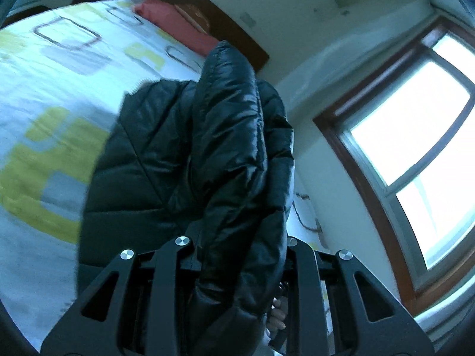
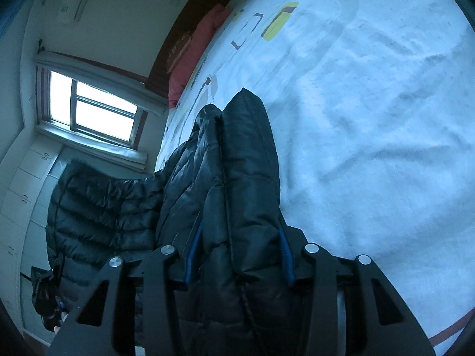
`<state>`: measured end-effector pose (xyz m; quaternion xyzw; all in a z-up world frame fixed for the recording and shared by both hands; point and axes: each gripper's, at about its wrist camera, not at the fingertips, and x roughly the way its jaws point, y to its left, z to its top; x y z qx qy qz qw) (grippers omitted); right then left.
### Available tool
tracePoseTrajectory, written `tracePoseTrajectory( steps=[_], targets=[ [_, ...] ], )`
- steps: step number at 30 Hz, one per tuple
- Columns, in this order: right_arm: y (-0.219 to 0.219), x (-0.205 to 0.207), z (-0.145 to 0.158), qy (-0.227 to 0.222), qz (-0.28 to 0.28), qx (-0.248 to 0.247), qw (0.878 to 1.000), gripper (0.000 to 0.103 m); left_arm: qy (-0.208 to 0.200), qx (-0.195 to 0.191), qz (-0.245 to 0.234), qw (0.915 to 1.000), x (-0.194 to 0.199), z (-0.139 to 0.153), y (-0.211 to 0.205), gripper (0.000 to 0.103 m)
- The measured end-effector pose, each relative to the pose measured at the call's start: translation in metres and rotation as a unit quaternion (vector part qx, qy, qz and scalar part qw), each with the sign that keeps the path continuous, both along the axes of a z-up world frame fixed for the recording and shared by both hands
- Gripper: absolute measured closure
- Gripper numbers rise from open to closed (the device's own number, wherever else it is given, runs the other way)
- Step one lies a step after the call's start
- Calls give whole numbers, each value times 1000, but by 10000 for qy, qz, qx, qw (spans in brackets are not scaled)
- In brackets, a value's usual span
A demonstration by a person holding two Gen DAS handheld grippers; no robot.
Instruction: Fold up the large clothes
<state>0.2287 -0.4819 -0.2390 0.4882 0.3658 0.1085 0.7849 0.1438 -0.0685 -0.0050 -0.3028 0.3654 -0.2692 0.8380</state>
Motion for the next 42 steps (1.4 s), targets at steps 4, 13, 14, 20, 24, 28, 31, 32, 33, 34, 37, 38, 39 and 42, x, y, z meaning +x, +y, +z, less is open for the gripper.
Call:
tracePoseTrajectory(
  steps=[4, 13, 14, 20, 24, 28, 31, 32, 33, 34, 37, 38, 39, 42],
  targets=[
    [9, -24, -4, -49, -6, 29, 10000, 60, 172, 106, -277, 9994, 7, -22, -43, 79],
    [27, -37, -6, -123, -62, 134, 9998, 62, 564, 597, -659, 9944, 25, -80, -117, 80],
    [27, -38, -6, -125, -66, 140, 9998, 62, 561, 641, -685, 9940, 27, -84, -123, 80],
    [27, -44, -9, -129, -89, 97, 9998, 62, 474, 731, -740, 9934, 30, -101, -143, 80],
    [31, -49, -7, -128, -109, 36, 9999, 62, 332, 845, -807, 9926, 32, -111, -152, 80],
    [35, -54, -3, -152, -134, 22, 9998, 62, 165, 1023, -821, 9912, 25, -111, -152, 80],
    [34, -58, 1, -189, -125, 116, 9997, 59, 106, 1077, -833, 9906, 22, -102, -151, 77],
    [34, -61, 3, -164, -130, 139, 9997, 57, 95, 1114, -839, 9902, 22, -98, -154, 74],
    [33, -63, 5, -168, -137, 144, 9997, 52, 103, 1145, -839, 9898, 21, -93, -154, 73],
    [33, -67, 8, -191, -168, 123, 9996, 49, 130, 1152, -830, 9898, 20, -89, -155, 70],
    [29, -80, 20, -215, -333, -31, 9992, 38, 194, 1134, -824, 9899, 15, -78, -154, 55],
    [28, -86, 24, -203, -385, -86, 9990, 36, 182, 979, -852, 9914, 11, -71, -152, 38],
    [27, -90, 26, -198, -410, -103, 9989, 36, 170, 865, -850, 9925, 9, -66, -151, 34],
    [25, -103, 37, -179, -503, -125, 9985, 36, 73, 627, -858, 9943, -6, -44, -146, 29]
  ],
)
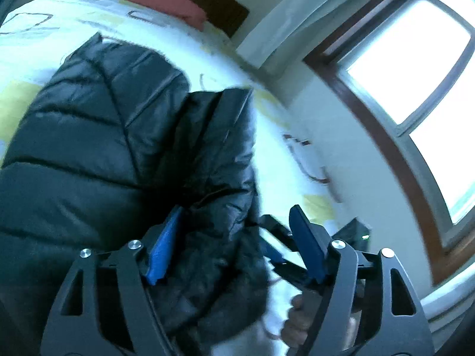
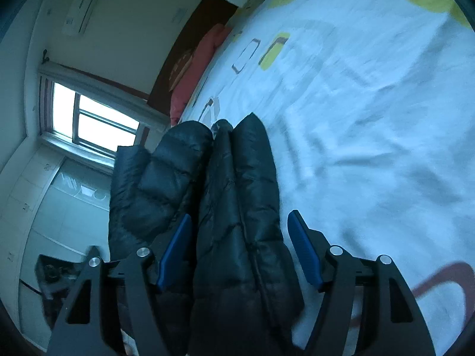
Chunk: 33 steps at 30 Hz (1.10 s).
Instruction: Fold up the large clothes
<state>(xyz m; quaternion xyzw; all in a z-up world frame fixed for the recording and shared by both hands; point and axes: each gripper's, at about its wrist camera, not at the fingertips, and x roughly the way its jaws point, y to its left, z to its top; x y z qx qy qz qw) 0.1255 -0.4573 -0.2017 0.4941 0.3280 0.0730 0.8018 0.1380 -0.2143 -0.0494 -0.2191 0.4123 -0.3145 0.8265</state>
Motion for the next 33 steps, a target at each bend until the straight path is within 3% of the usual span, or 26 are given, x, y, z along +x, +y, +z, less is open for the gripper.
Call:
tracePoseTrajectory(
  steps=[4, 9, 13, 17, 24, 25, 26, 27, 30, 33],
  targets=[
    [2, -16, 17, -147, -39, 117, 9998, 36, -99, -388, -34, 9992, -15, 23, 22, 25],
    [14, -17, 44, -410, 72, 166, 9990, 36, -45, -692, 636, 9956, -14, 29, 85, 21],
    [31, 0, 55, -380, 252, 21, 9990, 34, 191, -743, 1394, 9873, 4, 14, 145, 21],
    [46, 26, 60, -284, 421, -94, 9987, 33, 516, -823, 1848, 9780, 15, -11, 180, 21],
    [63, 66, 64, 55, 649, -604, 9960, 34, 784, -789, 1839, 9766, 34, -36, 188, 21],
    [62, 69, 62, 143, 635, -657, 9957, 38, 854, -799, 1792, 9768, 37, -41, 185, 21],
    [60, 72, 59, 209, 679, -684, 9951, 65, 890, -796, 1765, 9770, 36, -44, 187, 21],
    [56, 73, 57, 238, 683, -706, 9949, 74, 946, -784, 1713, 9775, 38, -48, 183, 21],
    [38, 66, 44, 331, 546, -751, 9951, 80, 987, -680, 1522, 9811, 41, -53, 168, 21],
    [18, 61, 15, 457, 430, -353, 9974, 80, 1060, -361, 1231, 9861, 47, -63, 148, 21]
  ],
)
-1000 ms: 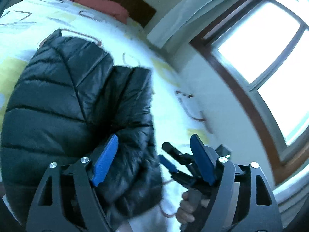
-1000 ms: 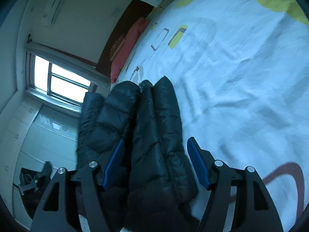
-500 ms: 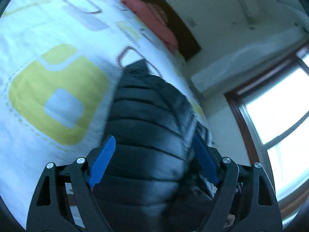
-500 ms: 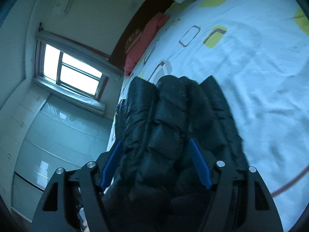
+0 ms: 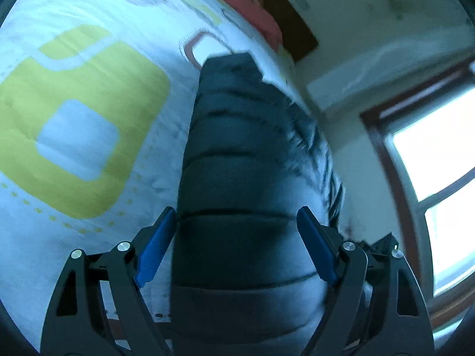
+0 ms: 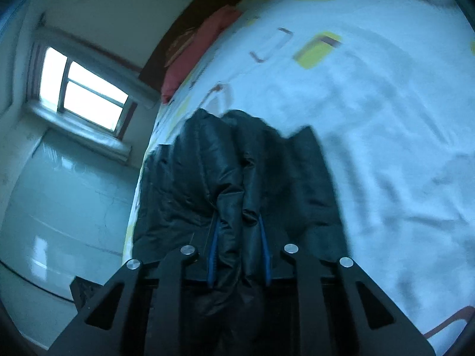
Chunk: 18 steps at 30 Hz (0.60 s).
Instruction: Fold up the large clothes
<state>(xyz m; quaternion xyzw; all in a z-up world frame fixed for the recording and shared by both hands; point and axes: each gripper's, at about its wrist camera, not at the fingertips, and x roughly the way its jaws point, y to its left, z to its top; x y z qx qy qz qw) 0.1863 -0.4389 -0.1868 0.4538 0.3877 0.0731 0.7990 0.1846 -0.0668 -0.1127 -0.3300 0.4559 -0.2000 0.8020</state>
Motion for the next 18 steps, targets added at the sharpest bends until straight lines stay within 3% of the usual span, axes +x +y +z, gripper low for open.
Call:
tracePoseTrajectory(
  steps=[4, 9, 13, 16, 18],
  targets=[
    [-15, -1, -29, -69, 42, 481, 9988, 83, 116, 234, -180, 9995, 6, -12, -20, 16],
    [-20, -1, -45, -202, 102, 744, 9970, 84, 165, 717, -267, 9969, 15, -23, -37, 14],
    [-26, -4, -47, -254, 174, 1053, 9940, 82, 250, 421, -372, 9981, 18, -26, -32, 14],
    [-29, -14, -36, -260, 183, 1019, 9943, 70, 228, 116, -384, 9989, 10, -29, -19, 14],
    [-27, -22, -24, -270, 137, 904, 9954, 48, 214, -34, -282, 9994, 4, -28, -9, 14]
  ],
)
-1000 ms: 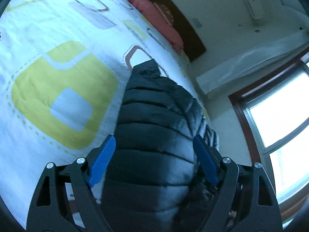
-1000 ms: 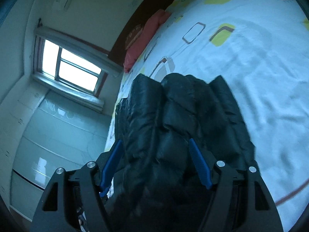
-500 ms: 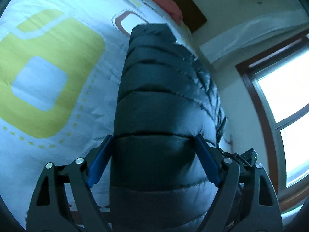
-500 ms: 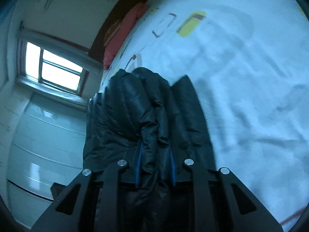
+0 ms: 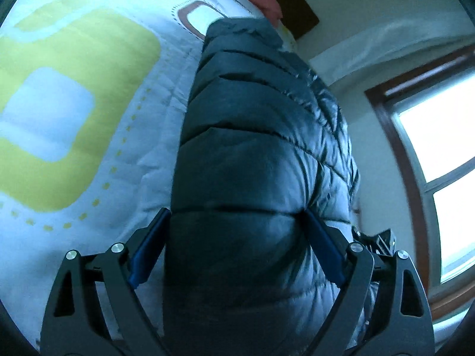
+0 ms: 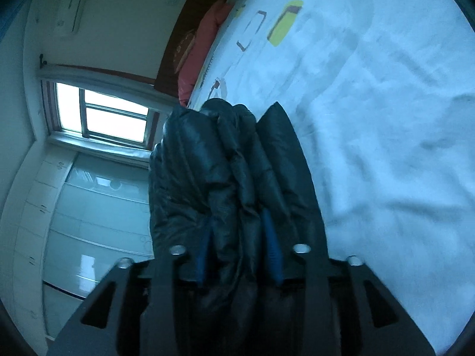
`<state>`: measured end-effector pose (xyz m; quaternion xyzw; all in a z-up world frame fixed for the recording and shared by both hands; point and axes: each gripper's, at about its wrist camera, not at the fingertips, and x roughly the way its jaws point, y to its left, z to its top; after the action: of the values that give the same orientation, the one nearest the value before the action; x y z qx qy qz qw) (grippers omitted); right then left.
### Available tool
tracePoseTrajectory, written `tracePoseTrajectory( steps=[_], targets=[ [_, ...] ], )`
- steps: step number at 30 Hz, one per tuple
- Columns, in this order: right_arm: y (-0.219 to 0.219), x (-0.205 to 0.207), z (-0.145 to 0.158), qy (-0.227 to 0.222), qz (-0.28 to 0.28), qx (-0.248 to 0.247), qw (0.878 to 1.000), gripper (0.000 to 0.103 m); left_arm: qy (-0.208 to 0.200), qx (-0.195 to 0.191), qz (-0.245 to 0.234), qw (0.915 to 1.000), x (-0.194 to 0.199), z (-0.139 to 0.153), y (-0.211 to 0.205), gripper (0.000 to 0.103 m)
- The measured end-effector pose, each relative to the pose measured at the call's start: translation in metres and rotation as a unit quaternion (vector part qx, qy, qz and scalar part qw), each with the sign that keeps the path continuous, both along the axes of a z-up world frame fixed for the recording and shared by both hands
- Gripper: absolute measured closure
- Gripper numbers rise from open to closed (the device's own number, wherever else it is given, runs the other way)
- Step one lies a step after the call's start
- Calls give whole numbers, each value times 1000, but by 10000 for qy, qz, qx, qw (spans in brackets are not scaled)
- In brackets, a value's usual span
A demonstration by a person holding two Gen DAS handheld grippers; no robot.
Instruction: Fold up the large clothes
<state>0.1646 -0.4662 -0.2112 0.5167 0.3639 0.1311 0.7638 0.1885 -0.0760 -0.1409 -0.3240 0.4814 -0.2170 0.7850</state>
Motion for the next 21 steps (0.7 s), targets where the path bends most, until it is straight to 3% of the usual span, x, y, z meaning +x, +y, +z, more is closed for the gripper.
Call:
tracePoseTrajectory(
  steps=[2, 3, 12, 16, 19, 20, 21],
  targets=[
    [2, -18, 15, -40, -46, -62, 10000, 32, -72, -136, 48, 9999, -15, 3, 12, 14],
    [4, -24, 21, -47, -48, -119, 9999, 28, -116, -179, 64, 9998, -23, 5, 17, 14],
    [41, -83, 66, -299, 169, -259, 9991, 21, -225, -605, 302, 9975, -77, 10, 45, 13],
    [57, -85, 62, -90, 259, -656, 9975, 20, -177, -582, 262, 9978, -84, 3, 37, 12],
    [55, -86, 46, 106, 113, -668, 9976, 20, -95, -581, 226, 9980, -84, -1, 27, 12],
    [53, -87, 38, 225, 43, -708, 9972, 31, -119, -551, 202, 9982, -86, -2, 25, 12],
    [52, -85, 30, 314, 39, -705, 9970, 58, -147, -490, 164, 9986, -86, -2, 20, 12]
  ],
)
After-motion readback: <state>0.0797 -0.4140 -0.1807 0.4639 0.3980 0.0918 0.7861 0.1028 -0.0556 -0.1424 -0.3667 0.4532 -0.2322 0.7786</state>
